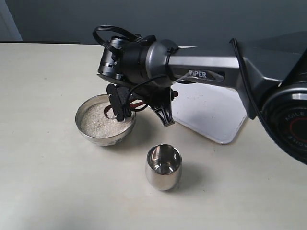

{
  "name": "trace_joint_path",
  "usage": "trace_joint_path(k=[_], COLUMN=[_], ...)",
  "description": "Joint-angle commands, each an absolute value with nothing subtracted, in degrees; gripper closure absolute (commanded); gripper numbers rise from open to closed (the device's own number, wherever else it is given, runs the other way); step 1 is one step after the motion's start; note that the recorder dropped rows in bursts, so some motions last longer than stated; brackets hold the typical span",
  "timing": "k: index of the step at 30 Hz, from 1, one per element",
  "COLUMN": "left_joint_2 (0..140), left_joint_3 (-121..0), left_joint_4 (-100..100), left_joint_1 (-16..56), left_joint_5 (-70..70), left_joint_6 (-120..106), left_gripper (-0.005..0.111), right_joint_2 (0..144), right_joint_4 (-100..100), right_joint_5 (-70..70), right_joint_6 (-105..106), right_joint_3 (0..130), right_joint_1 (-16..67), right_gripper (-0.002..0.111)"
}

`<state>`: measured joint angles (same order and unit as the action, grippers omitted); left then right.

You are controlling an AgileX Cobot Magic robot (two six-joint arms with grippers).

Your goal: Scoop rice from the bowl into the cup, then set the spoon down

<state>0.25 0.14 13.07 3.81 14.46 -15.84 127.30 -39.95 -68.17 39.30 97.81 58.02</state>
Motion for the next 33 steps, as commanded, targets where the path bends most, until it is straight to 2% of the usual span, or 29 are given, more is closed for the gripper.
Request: trace_joint_path(k=[1, 33], left_joint_2=[0.0, 0.0], left_joint_3=[0.0, 0.0], left_joint_4=[12.8, 12.8], left_joint_1=[3.6, 3.6], left_joint_5=[13.8, 13.8], left_joint_6=[-15.6, -15.6], left_gripper=[0.106, 0.106], right_joint_2=[127.2, 122.1], right_joint_4=[-38.4, -34.3], right_joint_5=[-69.2, -70.0], right_joint_6=[40.4, 41.7], right_joint_3=[97.8, 94.8], right_joint_1=[58.3, 58.2], right_gripper=[0.108, 0.108])
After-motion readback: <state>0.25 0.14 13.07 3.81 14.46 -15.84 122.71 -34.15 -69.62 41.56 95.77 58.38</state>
